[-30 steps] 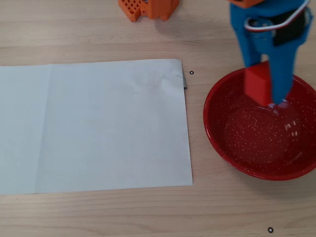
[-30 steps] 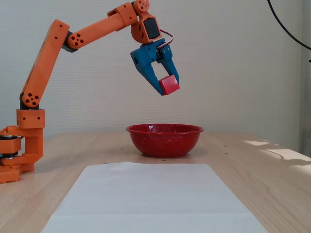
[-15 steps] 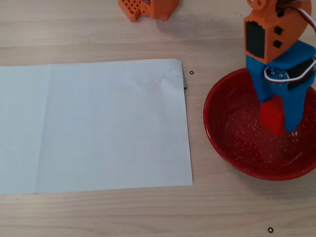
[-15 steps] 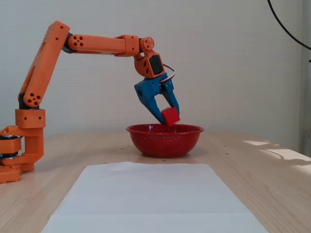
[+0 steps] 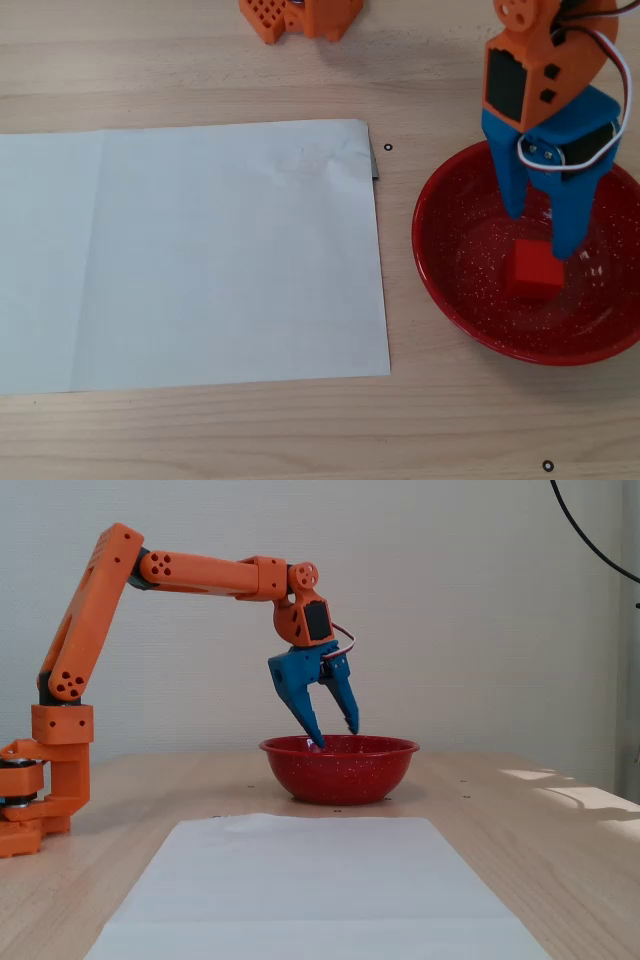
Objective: Grasp the red cube and put it in the red bowl
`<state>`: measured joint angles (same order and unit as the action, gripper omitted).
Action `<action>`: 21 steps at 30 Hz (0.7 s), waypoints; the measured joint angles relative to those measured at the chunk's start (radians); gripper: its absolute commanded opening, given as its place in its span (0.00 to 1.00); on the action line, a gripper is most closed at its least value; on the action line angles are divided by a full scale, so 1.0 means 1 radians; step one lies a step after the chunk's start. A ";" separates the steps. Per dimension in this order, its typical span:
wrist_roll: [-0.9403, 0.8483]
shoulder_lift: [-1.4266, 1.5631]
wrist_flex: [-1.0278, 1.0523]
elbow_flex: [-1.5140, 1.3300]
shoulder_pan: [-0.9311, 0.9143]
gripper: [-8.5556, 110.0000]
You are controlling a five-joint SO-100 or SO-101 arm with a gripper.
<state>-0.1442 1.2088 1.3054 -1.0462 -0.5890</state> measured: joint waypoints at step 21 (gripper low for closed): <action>-0.002 0.568 0.313 -0.052 0.244 0.08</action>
<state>-0.1457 1.7763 1.6183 -1.0983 -0.3451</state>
